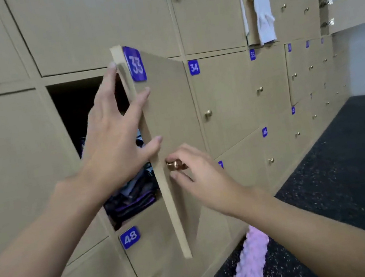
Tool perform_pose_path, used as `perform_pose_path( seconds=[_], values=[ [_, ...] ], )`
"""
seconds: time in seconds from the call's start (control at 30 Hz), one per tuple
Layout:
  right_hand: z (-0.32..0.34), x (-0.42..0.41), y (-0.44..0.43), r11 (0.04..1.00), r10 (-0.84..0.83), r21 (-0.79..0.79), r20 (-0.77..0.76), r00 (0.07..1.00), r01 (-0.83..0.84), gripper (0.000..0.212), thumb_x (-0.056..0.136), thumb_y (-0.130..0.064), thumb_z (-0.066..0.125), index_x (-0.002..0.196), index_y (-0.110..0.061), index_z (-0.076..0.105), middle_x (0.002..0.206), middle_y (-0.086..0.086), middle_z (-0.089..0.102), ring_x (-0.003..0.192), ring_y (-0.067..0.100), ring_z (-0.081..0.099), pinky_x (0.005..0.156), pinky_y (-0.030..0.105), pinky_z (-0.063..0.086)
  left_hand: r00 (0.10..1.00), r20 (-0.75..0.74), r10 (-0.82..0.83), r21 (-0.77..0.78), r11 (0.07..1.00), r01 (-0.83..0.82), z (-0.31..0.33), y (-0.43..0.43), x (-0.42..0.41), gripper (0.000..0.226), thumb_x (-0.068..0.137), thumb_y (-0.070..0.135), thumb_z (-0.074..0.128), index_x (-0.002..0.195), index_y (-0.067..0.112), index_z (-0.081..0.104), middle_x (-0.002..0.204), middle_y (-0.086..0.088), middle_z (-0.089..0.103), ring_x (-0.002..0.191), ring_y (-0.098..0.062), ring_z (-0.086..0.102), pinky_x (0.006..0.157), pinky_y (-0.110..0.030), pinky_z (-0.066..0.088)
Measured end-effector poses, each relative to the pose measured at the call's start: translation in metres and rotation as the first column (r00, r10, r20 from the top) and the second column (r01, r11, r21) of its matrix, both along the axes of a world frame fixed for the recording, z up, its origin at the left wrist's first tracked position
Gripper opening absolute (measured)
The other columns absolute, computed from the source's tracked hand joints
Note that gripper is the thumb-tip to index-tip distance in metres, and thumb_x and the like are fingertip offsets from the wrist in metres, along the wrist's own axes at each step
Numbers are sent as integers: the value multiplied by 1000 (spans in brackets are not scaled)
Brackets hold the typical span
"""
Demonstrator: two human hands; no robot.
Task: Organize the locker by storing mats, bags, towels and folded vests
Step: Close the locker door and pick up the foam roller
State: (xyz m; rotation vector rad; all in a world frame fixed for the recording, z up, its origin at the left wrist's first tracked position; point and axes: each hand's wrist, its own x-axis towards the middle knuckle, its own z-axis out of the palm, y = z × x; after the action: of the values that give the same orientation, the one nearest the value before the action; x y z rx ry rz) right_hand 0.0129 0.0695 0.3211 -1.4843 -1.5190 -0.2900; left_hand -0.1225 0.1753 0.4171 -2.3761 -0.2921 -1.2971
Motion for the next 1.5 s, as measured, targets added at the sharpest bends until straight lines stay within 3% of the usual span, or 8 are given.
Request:
perform_pose_path(
  seconds=[0.1,0.23,0.4,0.93,1.2,1.33,1.43,1.5],
  values=[
    [6,-23,41,998,44,-54,30,999,-42,24,88,-17,66,111,-13,60,102,-1,52,94,19,55,87,43,47,960,-21,281,209,940,-270,3,34,-30,92,74,50,75,146,5,41,164,-22,11,152,-38,10,120,-56,12],
    [9,-46,86,992,-1,-123,21,1000,4,42,85,-28,73,120,-19,52,114,-3,42,103,20,52,88,45,49,891,-54,451,303,857,-416,5,73,-55,95,77,61,62,150,5,36,165,-17,12,153,-34,5,121,-57,1],
    [8,-53,135,992,-75,-102,10,997,76,84,80,-34,78,147,-27,29,147,-3,21,137,19,27,107,41,39,816,-71,574,339,783,-522,10,112,-65,98,79,65,59,152,6,31,164,-19,10,154,-32,1,120,-60,-2],
    [-5,-65,230,953,-280,-57,206,938,297,97,78,-45,77,153,-27,18,157,5,16,140,27,23,107,42,34,698,-99,709,310,688,-656,11,186,-62,101,84,63,60,154,6,16,165,-17,1,153,-30,-8,119,-59,-5],
    [-6,-62,231,953,-251,-113,222,942,281,95,81,-45,73,153,-29,13,158,3,12,141,25,23,109,40,32,741,-175,649,182,761,-623,8,185,-62,96,83,55,65,154,10,19,166,-14,-1,153,-29,-7,120,-56,-5],
    [-30,-55,208,965,-217,-131,84,973,226,78,88,-39,66,150,-25,21,146,5,28,133,24,33,105,39,37,890,-104,444,140,893,-429,-29,162,-62,62,81,34,68,135,10,51,146,-19,43,140,-37,35,113,-51,22],
    [-95,-34,180,937,-292,-225,-83,953,267,66,92,-34,60,147,-18,28,137,8,39,128,26,37,103,39,36,983,-146,115,-119,984,-133,-103,135,-51,39,84,32,52,116,12,64,111,-9,63,110,-34,57,88,-43,45],
    [-153,-12,155,877,-390,-370,-180,903,306,64,93,-32,59,146,-15,29,135,11,42,128,29,38,104,41,36,960,-279,0,-374,921,-108,-165,114,-32,35,86,35,49,111,17,65,102,0,65,101,-26,61,83,-40,51]
  ],
)
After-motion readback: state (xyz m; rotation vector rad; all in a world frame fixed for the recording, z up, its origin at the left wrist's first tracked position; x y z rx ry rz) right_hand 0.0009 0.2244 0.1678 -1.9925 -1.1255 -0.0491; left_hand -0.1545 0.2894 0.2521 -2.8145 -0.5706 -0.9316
